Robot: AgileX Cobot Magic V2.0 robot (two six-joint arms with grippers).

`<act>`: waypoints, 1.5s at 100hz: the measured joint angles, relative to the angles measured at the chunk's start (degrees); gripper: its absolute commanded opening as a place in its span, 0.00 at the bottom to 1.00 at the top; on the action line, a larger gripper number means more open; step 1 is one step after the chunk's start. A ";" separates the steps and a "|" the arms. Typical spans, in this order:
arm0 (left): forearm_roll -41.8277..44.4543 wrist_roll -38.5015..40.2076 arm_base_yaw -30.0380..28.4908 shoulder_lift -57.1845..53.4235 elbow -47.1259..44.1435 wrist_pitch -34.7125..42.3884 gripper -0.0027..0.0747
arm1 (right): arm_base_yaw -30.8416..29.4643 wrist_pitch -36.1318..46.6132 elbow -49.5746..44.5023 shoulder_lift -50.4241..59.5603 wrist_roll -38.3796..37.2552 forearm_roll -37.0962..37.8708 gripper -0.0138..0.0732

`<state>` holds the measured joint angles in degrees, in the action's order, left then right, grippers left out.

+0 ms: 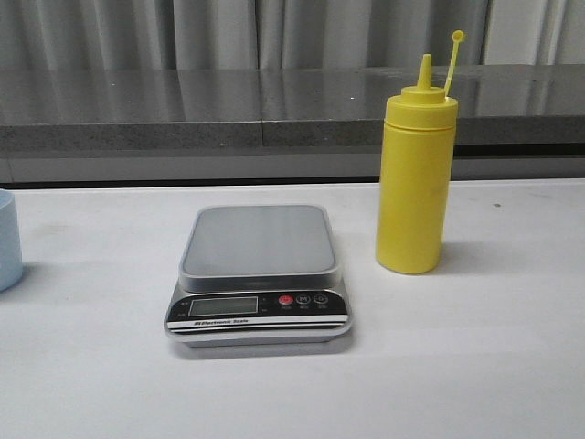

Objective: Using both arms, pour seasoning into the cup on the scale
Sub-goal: 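Move the left gripper down over the light blue cup, then grasp the light blue cup with the left gripper and lift it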

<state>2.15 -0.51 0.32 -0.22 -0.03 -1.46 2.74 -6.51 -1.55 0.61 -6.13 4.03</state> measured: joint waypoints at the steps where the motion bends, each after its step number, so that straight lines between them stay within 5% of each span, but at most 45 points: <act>1: 0.00 0.00 0.00 0.00 0.00 0.21 0.01 | 0.00 0.00 0.00 0.00 0.00 0.00 0.08; 34: -6.53 0.00 0.00 10.07 7.55 -8.97 0.01 | 0.00 0.00 0.00 0.00 0.00 0.00 0.08; 76: -7.82 0.00 0.00 49.59 41.21 -26.27 0.01 | 0.00 0.00 0.00 0.00 0.00 0.00 0.08; 128: -5.67 0.00 0.00 76.07 57.11 -29.93 0.01 | 0.00 0.00 0.00 0.00 0.00 0.00 0.08; 137: -5.67 0.00 -0.10 78.34 57.12 -30.60 0.08 | 0.00 0.00 0.00 0.00 0.00 0.00 0.08; 150: -5.67 0.00 -0.09 80.43 57.12 -31.56 0.33 | 0.00 0.00 0.00 0.00 0.00 0.00 0.08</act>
<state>-3.52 -0.51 0.23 80.21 57.09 -33.02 2.74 -6.51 -1.55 0.61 -6.13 4.03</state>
